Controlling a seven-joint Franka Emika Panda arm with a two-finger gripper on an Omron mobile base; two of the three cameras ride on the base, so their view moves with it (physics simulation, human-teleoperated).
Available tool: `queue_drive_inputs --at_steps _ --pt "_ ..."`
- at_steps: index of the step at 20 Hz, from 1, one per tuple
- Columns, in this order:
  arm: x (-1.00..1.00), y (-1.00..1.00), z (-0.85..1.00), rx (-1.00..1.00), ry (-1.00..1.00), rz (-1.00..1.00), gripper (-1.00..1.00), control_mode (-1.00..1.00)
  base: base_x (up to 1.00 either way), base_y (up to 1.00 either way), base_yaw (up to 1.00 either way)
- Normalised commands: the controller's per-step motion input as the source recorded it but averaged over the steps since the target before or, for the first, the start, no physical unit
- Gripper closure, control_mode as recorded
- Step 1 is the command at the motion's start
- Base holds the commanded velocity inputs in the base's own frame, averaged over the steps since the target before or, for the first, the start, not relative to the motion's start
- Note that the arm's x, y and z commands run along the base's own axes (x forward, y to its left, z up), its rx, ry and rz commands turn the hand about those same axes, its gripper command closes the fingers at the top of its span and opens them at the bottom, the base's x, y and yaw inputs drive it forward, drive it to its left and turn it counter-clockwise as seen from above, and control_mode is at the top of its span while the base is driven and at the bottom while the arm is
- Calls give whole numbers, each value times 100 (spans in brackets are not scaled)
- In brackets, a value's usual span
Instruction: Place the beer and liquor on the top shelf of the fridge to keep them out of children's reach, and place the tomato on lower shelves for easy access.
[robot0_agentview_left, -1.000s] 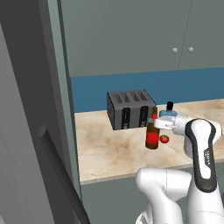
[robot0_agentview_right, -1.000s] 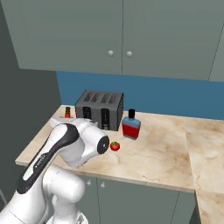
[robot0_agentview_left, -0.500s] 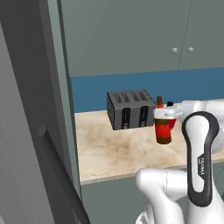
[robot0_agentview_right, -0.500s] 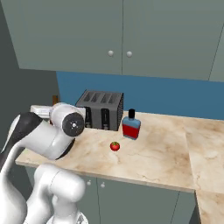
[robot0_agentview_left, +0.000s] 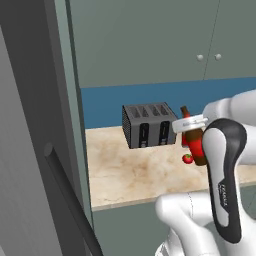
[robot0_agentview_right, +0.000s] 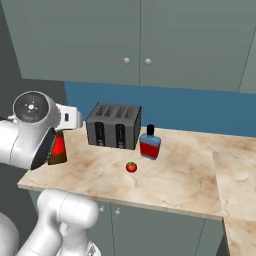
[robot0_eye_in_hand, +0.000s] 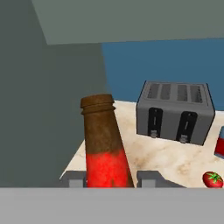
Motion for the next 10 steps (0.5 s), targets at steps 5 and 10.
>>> queue_drive_inputs --at_steps 5,10 --pt "-51 0 4 -6 -2 -7 100 -100 0 0 0" --pt "-56 -1 0 0 -15 -2 100 -100 0 0 0"
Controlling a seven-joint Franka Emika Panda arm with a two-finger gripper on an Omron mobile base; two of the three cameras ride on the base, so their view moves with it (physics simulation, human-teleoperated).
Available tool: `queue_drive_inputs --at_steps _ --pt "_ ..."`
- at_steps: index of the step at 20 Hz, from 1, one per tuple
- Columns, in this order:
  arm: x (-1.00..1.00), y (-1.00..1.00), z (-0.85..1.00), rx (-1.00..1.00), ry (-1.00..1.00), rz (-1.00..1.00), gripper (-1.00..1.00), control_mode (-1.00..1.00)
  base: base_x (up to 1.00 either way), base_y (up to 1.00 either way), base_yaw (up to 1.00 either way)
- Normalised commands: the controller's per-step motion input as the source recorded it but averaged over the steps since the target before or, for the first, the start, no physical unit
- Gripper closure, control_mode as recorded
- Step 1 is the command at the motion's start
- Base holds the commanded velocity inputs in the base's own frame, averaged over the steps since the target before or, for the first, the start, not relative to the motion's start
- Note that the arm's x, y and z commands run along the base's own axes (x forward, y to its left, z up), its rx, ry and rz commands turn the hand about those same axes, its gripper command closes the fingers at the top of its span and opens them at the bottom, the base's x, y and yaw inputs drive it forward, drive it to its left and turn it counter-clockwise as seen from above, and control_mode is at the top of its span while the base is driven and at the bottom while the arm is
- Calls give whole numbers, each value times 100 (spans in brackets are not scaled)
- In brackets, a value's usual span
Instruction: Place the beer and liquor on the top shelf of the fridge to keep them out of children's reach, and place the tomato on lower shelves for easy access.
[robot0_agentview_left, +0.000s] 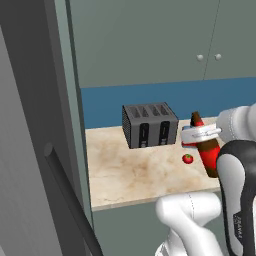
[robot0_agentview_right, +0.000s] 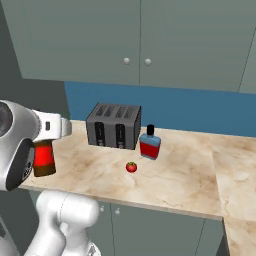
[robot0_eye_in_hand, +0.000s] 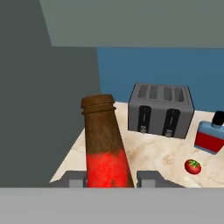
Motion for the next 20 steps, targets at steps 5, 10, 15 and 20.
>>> queue_drive_inputs --at_steps 5,10,15,20 --pt "-22 0 8 0 -8 -1 100 -100 0 0 0" --pt "0 0 41 0 0 0 100 100 0 0 0" --pt "0 0 0 0 0 0 100 100 -23 0 0" --pt "0 0 0 0 0 0 100 100 -75 0 0"
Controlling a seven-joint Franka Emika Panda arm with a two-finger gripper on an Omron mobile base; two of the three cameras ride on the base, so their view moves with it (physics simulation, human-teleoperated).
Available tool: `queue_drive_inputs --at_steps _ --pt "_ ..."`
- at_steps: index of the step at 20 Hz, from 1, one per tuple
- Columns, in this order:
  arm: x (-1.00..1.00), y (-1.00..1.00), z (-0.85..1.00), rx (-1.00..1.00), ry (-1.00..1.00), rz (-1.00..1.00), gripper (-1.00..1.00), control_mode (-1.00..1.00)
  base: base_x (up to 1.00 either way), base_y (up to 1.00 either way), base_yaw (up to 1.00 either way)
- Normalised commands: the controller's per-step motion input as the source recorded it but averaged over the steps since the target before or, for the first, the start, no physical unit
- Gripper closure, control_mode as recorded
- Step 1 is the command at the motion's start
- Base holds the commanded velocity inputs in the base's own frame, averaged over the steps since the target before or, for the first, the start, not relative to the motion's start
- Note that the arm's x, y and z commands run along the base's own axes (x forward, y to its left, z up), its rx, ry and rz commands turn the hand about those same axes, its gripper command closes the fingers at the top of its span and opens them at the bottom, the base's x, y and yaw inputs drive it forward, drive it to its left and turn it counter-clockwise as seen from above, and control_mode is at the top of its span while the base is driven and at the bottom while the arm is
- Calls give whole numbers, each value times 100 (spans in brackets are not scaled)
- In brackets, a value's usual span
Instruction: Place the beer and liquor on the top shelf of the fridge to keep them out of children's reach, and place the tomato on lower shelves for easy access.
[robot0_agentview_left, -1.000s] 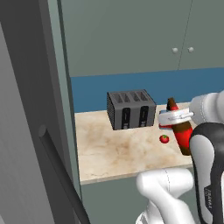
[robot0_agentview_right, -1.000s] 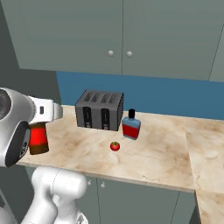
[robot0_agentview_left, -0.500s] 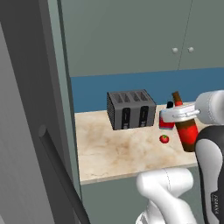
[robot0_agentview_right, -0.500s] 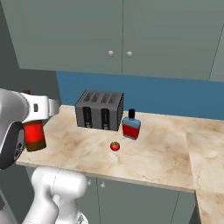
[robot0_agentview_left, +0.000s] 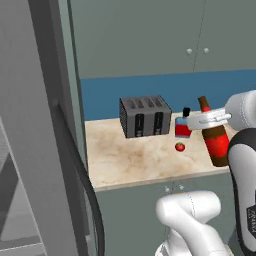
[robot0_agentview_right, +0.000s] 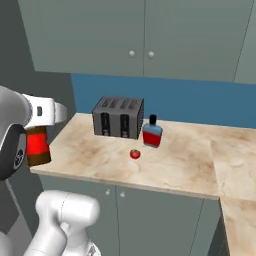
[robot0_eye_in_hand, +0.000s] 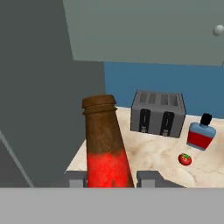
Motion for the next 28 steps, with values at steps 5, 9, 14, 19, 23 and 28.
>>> queue_drive_inputs --at_steps 5,9,14,19,23,28 --pt "0 0 0 0 0 0 100 100 -97 14 10" --pt "0 0 0 0 0 0 100 100 -76 28 22" --pt "0 0 0 0 0 0 100 100 -31 13 42" --pt "0 0 0 0 0 0 100 100 0 6 58" --pt "0 0 0 0 0 0 100 100 0 23 61" --pt "0 0 0 0 0 0 100 100 13 64 52"
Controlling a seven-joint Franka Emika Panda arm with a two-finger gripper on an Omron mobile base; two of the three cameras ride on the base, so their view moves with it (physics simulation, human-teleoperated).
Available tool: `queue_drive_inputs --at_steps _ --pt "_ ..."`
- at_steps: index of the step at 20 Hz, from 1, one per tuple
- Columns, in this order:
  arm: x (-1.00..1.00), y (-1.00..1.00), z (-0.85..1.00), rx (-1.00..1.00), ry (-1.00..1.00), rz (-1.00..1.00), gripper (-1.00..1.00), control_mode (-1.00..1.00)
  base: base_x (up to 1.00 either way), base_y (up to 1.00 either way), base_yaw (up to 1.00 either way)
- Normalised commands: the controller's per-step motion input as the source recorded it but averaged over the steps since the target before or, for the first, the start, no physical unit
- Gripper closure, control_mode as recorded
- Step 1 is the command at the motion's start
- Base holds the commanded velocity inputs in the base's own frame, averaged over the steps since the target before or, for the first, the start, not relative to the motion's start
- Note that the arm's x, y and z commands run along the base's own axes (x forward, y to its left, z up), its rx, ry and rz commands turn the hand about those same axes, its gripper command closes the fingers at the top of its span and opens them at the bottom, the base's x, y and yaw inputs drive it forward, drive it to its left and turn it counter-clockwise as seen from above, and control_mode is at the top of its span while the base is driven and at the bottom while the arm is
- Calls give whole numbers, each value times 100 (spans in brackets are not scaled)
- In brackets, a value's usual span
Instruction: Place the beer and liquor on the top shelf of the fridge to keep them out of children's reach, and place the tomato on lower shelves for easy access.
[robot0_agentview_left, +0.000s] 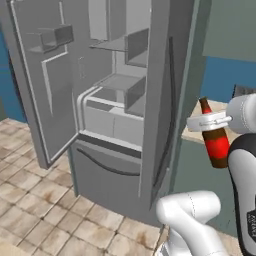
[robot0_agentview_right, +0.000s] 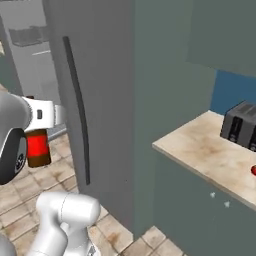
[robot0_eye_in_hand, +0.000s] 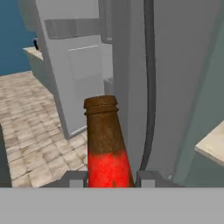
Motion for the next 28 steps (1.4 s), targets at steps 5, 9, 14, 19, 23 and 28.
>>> queue_drive_inputs --at_steps 5,9,14,19,23,28 --pt "0 0 0 0 0 0 100 100 47 98 43" --pt "0 0 0 0 0 0 100 100 62 100 40" --pt "0 0 0 0 0 0 100 100 49 75 17" --pt "0 0 0 0 0 0 100 100 24 36 -27" --pt "0 0 0 0 0 0 100 100 58 67 -27" --pt "0 0 0 0 0 0 100 100 77 86 -10"
